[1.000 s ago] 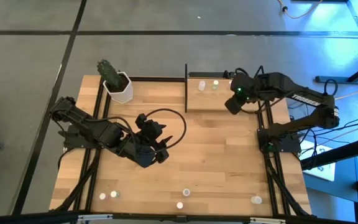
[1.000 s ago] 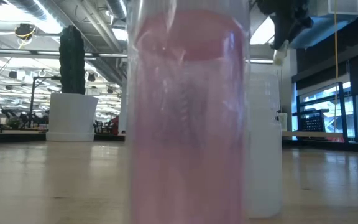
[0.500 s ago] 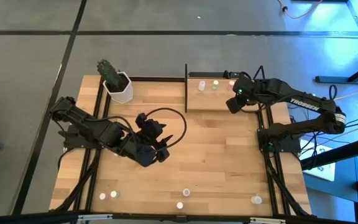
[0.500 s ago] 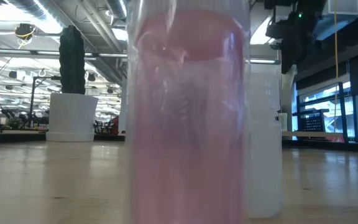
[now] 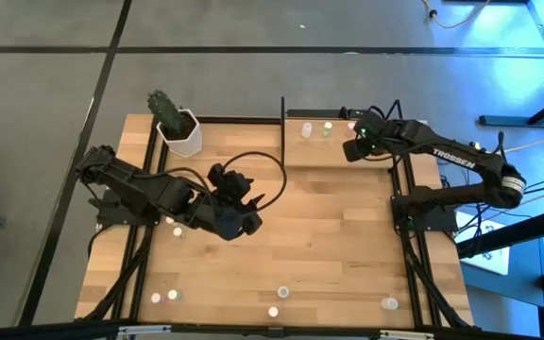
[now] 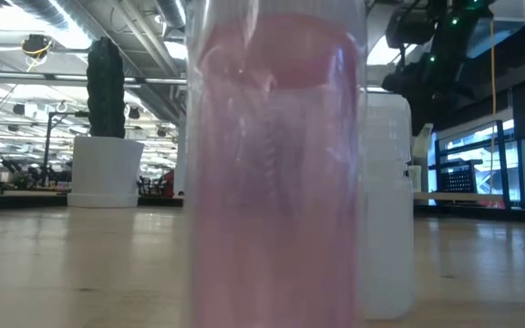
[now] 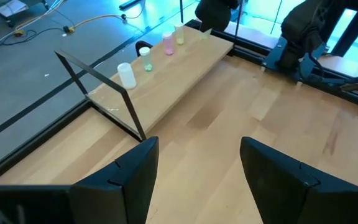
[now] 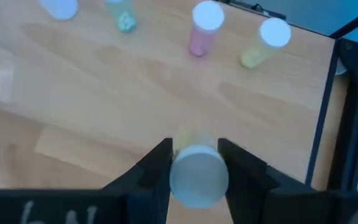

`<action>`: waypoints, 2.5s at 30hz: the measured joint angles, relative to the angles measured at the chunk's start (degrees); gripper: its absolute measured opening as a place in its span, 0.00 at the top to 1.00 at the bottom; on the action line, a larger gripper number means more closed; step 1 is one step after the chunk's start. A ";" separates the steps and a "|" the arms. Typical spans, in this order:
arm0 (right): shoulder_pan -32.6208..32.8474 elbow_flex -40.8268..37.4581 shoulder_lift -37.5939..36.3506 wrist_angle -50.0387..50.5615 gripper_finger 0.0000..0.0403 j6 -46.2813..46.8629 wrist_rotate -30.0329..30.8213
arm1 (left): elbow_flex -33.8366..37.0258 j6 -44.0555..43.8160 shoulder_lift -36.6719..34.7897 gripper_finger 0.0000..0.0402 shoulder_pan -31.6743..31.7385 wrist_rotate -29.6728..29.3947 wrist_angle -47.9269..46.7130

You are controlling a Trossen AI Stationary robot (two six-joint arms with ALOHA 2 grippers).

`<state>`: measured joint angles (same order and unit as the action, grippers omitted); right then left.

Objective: Pick and place medicine bottles onto shelf by color
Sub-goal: Put the top yellow pill bottle on the shelf aligned with the other yellow pill bottle

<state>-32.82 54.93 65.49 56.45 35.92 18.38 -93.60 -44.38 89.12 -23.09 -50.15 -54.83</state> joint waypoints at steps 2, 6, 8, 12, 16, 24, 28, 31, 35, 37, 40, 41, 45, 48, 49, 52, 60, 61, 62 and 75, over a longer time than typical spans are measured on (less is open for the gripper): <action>-1.43 -0.02 0.02 -0.26 0.70 -3.94 -0.02 | 0.00 0.00 0.00 0.45 0.00 0.04 0.00; -3.83 -0.02 0.02 -1.67 0.70 -13.99 -3.11 | 0.00 0.07 0.00 0.45 0.00 0.09 -0.01; -4.76 -0.02 0.02 -1.81 0.70 -19.25 -5.38 | 0.00 0.07 0.00 0.45 0.00 0.09 -0.02; -6.06 -0.02 0.02 -1.50 0.70 -27.59 -6.41 | 0.00 0.07 0.00 0.45 0.00 0.09 -0.02; -7.04 -0.02 0.02 -0.48 0.70 -34.60 -6.43 | 0.00 0.04 0.00 0.45 0.00 0.09 0.00; -7.21 -0.02 0.02 1.68 0.70 -49.62 -6.02 | 0.00 0.02 0.00 0.45 0.00 0.09 0.00; -7.19 -0.02 0.02 1.58 0.70 -54.16 -5.98 | 0.00 -0.12 0.00 0.45 0.00 0.09 0.00; -7.21 -0.02 0.02 1.44 0.70 -52.94 -6.00 | 0.00 -0.24 0.00 0.45 0.00 0.09 0.00; -7.21 -1.01 0.09 0.85 0.70 -51.40 -6.02 | 0.00 -0.26 0.00 0.45 0.00 0.09 0.01; -7.21 -2.88 0.11 -0.79 0.70 -51.11 -6.00 | 0.00 -0.26 0.00 0.45 0.00 0.09 0.02; -7.21 -5.62 0.13 -3.80 0.70 -49.53 -6.00 | 0.00 -0.26 0.00 0.45 0.00 0.09 0.02; -7.21 -6.47 0.13 -4.80 0.70 -48.79 -6.00 | 0.00 -0.26 0.00 0.45 0.00 0.09 0.02; -7.34 -8.42 0.13 -8.36 0.70 -46.87 -6.00 | 0.00 -0.25 0.00 0.45 0.00 0.09 0.04; -8.43 -9.21 0.15 -9.22 0.70 -46.58 -5.98 | 0.00 -0.26 0.00 0.45 0.00 0.09 0.05; -8.99 -9.52 0.15 -9.18 0.70 -46.33 -5.98 | 0.00 -0.26 0.00 0.45 0.00 0.09 0.07; -11.01 -10.55 0.15 -9.00 0.70 -45.06 -5.98 | 0.00 -0.26 0.00 0.45 0.00 0.09 0.07; -12.70 -10.99 0.13 -8.79 0.70 -44.98 -6.10 | 0.00 -0.26 0.00 0.45 0.00 0.11 0.04; -12.71 -10.99 0.13 -8.78 0.70 -44.98 -6.34 | 0.00 -0.24 0.00 0.45 0.00 0.11 0.07; -12.70 -10.99 0.15 -8.77 0.70 -44.97 -6.50 | 0.00 -0.26 0.00 0.45 0.00 0.11 0.05; -12.70 -10.99 0.13 -10.94 0.70 -47.98 -7.94 | 0.00 -0.15 0.00 0.45 0.03 0.11 0.04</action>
<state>-45.52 43.94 65.63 45.51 -12.06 10.44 -93.60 -44.53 89.12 -23.06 -50.04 -54.78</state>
